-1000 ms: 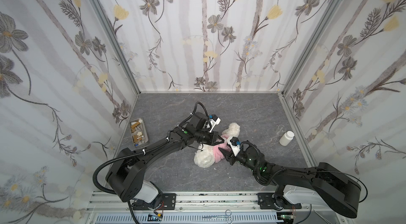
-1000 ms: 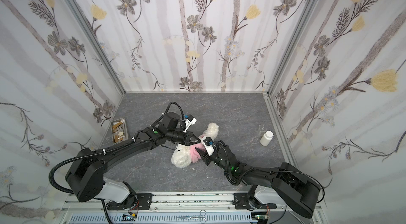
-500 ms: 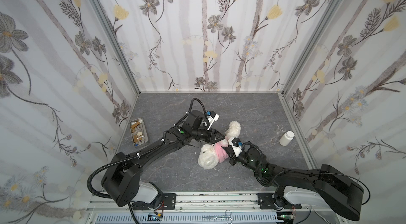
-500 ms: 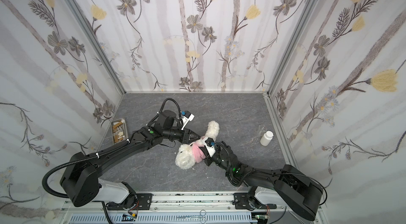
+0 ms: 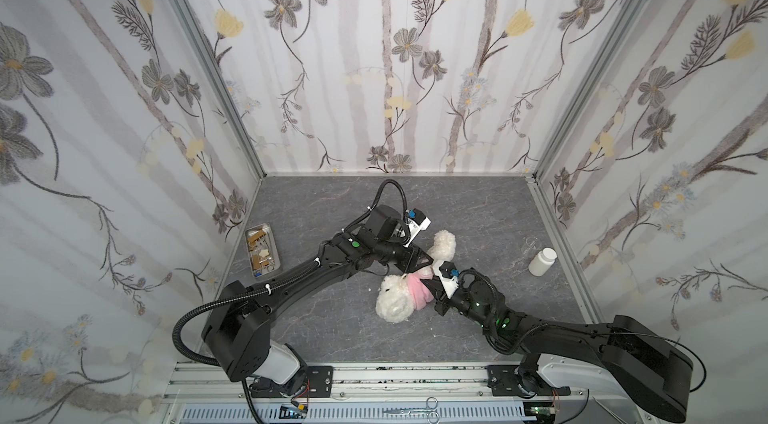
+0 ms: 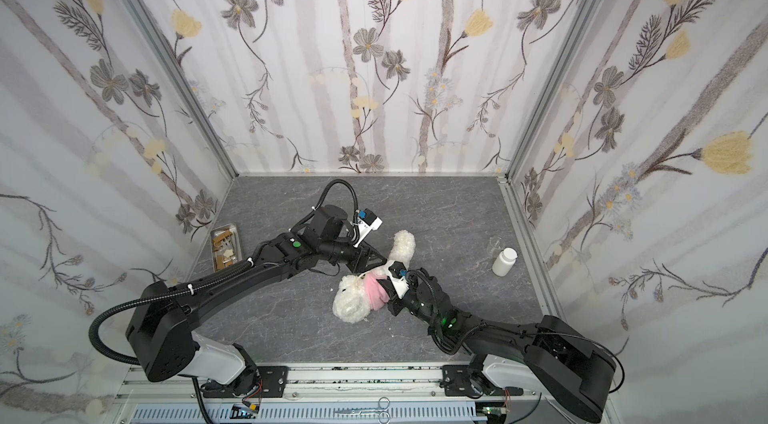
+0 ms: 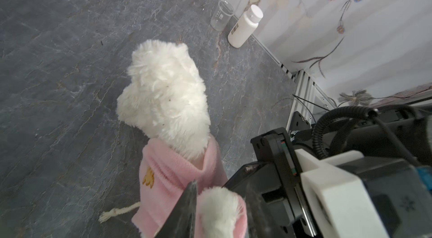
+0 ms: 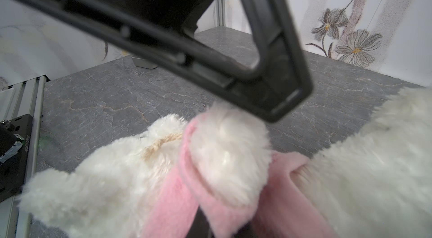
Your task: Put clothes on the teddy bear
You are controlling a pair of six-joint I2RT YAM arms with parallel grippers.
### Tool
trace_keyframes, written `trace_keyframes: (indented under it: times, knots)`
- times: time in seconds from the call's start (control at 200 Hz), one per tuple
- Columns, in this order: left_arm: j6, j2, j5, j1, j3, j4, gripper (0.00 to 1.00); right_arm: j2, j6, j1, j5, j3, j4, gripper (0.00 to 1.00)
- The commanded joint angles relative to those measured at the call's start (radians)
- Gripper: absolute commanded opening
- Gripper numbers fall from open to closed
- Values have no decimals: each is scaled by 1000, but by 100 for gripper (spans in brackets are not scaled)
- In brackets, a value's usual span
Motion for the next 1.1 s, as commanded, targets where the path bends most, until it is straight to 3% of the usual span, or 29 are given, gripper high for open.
trace_keyframes:
  times: [0.0,0.46,0.66,0.779,0.929,1.099]
  knots:
    - [65,14,-50,-20,22,-76,36,-5,1,0,-6,0,29,0]
    - [183,41,-108,-72,57,-193,30,-14,8,-1,1,3,24,0]
    - [215,75,-156,-80,77,-234,18,-25,18,-1,0,4,26,0]
    - [200,79,-167,-79,95,-236,0,-23,19,-1,1,1,17,0]
    - [133,68,-115,-63,122,-232,0,-20,28,-2,25,-10,-15,15]
    - [53,36,-49,-40,103,-194,0,-7,57,-6,87,-18,-81,16]
